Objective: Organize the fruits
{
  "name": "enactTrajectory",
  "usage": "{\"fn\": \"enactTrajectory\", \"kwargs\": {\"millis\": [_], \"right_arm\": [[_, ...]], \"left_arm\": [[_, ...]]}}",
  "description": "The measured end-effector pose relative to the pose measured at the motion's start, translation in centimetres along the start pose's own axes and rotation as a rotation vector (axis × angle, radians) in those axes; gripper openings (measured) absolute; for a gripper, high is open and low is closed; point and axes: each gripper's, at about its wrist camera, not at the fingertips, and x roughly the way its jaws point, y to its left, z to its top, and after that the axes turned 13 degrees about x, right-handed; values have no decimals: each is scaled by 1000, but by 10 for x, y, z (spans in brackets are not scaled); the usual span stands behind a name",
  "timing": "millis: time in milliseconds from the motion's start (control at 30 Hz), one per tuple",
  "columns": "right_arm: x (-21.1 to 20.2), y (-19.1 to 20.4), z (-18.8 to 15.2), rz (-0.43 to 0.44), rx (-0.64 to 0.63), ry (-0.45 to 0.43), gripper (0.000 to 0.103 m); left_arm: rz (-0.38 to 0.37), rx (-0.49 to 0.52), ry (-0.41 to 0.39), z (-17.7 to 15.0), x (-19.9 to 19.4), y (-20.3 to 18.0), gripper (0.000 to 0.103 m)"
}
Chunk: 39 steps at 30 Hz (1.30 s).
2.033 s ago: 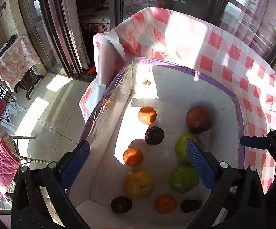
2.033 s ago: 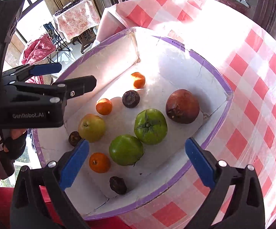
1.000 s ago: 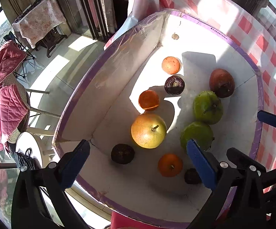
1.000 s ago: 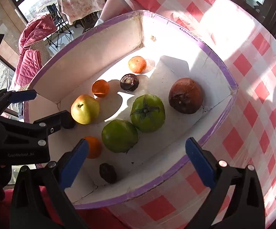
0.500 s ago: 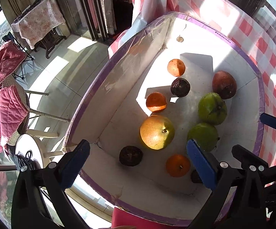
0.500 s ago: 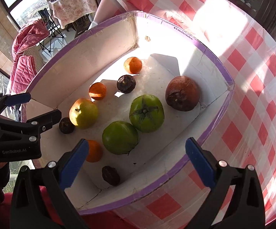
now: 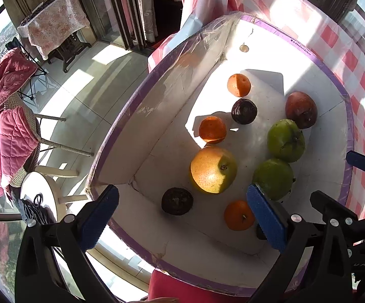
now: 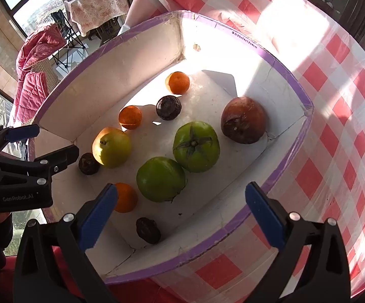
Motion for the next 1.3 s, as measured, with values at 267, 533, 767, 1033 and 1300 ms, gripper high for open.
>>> {"fn": "enactTrajectory", "kwargs": {"millis": [267, 533, 767, 1033, 1300], "right_arm": [[1, -1, -2, 29, -63, 13, 101], [2, -6, 7, 48, -89, 27, 101], [-3, -14, 10, 79, -119, 15, 101], [-49, -34, -2, 179, -160, -143, 101], [-75, -228, -73, 139, 296, -395, 101]], "left_arm": [[52, -45, 24, -10, 2, -9, 98], [127, -94, 31, -10, 2, -18, 98], [203, -137, -21, -10, -1, -25, 98], [345, -224, -38, 5, -33, -42, 98], [131, 80, -462, 16, -107, -212, 98]]}}
